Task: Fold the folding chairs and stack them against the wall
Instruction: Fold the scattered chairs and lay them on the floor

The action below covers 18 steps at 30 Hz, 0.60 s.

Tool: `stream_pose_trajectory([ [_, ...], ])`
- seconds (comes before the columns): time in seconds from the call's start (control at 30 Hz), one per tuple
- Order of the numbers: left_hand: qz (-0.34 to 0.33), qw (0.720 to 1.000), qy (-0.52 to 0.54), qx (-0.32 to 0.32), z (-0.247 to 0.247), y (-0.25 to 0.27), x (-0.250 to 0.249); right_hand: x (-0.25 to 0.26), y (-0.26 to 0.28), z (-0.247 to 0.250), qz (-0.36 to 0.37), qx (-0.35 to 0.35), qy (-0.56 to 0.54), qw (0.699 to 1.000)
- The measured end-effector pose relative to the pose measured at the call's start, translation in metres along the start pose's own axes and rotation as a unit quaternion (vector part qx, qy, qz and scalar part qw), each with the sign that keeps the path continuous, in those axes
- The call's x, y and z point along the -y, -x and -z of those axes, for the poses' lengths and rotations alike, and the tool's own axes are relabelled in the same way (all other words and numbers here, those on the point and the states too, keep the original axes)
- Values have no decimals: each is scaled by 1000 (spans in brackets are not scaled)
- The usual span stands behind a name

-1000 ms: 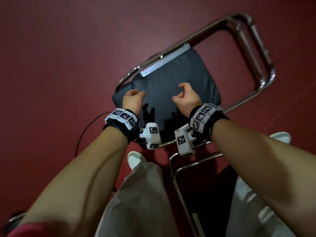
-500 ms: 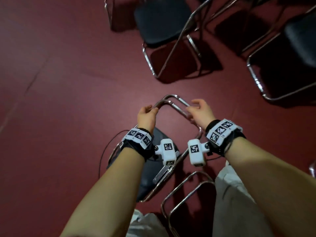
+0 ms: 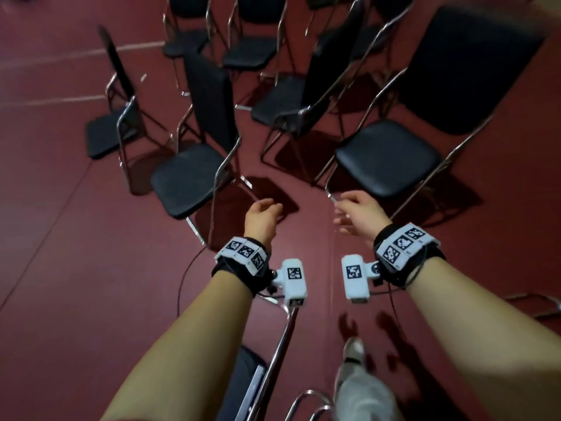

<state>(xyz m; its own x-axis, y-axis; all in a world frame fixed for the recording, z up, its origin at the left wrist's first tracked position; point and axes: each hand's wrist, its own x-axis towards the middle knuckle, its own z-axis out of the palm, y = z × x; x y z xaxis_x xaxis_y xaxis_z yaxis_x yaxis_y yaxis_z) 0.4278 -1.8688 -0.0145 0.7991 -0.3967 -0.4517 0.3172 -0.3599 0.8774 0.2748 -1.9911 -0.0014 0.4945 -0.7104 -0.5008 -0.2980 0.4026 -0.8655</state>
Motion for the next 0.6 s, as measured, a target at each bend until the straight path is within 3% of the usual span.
stream_pose_trajectory([
  [0.23,-34,995,-20,94,-117,22,-80,88,4,115,37,-56,-8,998],
  [0.6,-63,980,-34,188,-224,16,-162,155,-10,202,42,-101,-17,994],
])
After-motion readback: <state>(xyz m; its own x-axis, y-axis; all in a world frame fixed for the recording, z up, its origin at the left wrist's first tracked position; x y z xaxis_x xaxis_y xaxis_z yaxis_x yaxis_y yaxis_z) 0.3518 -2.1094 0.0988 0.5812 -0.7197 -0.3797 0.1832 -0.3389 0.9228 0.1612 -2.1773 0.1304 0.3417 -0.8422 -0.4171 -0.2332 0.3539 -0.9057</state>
